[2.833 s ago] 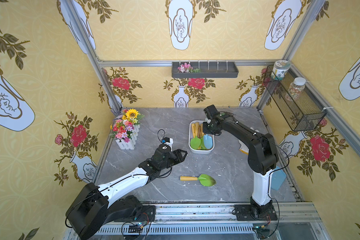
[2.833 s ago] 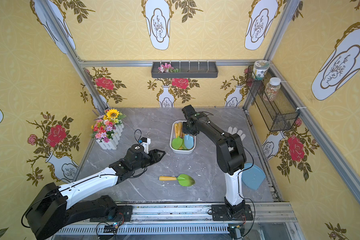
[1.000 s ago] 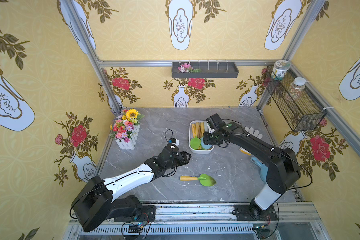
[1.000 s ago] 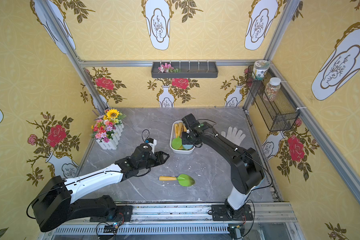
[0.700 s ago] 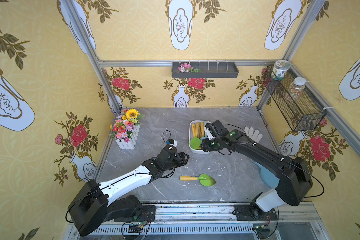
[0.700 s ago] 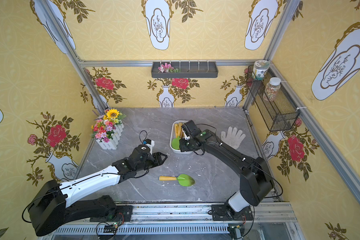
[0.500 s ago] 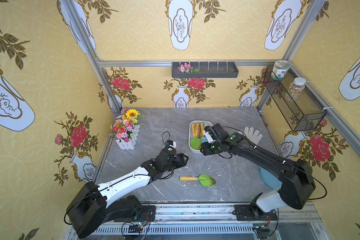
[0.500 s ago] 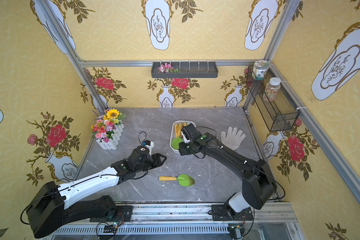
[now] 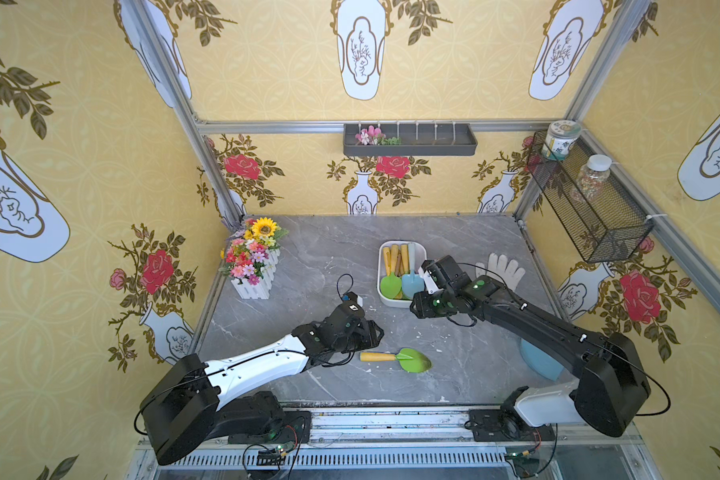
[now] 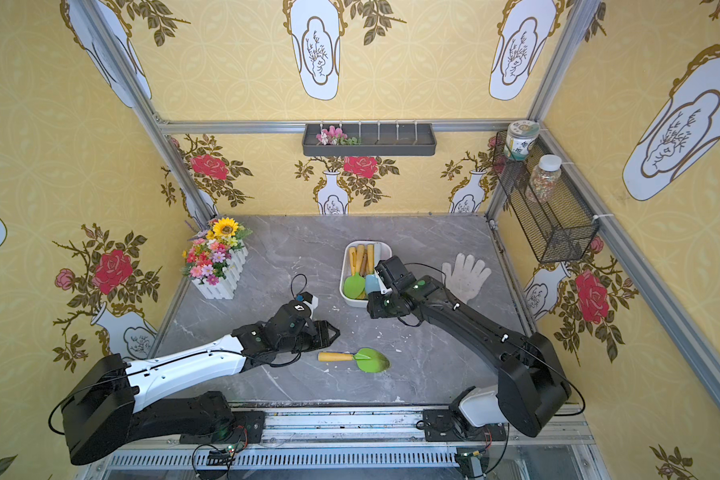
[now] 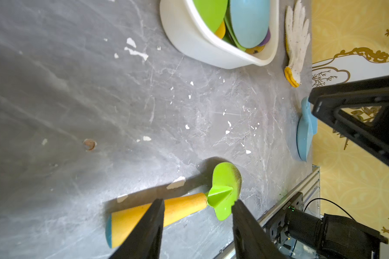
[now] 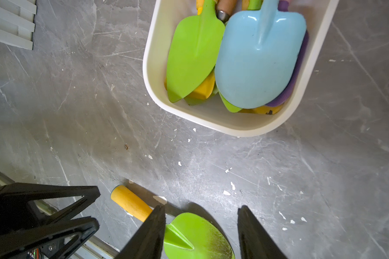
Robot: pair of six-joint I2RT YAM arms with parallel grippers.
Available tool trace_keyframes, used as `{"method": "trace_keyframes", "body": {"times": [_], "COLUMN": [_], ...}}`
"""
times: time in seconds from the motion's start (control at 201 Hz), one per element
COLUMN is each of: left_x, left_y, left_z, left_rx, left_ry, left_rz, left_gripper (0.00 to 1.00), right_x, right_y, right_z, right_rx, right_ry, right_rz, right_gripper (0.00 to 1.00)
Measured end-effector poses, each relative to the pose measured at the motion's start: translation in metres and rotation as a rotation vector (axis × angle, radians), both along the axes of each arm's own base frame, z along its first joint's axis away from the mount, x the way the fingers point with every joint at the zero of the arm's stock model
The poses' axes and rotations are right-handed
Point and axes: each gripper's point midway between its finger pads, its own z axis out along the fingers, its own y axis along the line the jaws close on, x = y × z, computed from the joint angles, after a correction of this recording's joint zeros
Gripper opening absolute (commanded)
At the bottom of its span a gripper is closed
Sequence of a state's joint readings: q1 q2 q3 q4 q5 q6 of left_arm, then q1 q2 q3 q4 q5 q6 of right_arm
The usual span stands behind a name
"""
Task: Put the shovel into the storage box
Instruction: Pick up the shovel from the center of the board.
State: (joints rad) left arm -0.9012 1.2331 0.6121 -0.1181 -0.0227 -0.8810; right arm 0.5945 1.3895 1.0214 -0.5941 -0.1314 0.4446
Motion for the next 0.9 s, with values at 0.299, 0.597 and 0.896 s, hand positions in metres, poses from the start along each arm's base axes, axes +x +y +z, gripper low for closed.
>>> {"method": "trace_keyframes", "body": {"times": [0.299,0.597,0.896], "left_x": [-0.015,-0.038,-0.044], "left_y": [-0.013,-0.012,-0.015], "left_z": [-0.005,-0.013,-0.034], "left_rx": [0.023,0.052,0.012], "left_ry": [0.202,0.388,0.570], "left_rz": [0.136,0.306,0.562], "left_gripper": [0.50,0.52,0.55], "right_x": [0.005,0.000,-0.004], "right_y": [-0.011,-0.028,-0.032], "right_z": [-0.001,0.005,0.006], "right_rx": [0.019,0.057,0.103], "right_ry": [-0.003,-0.027,-0.040], "right_rz": [-0.071,-0.135,-0.144], "right_gripper": [0.57,0.58,0.58]}}
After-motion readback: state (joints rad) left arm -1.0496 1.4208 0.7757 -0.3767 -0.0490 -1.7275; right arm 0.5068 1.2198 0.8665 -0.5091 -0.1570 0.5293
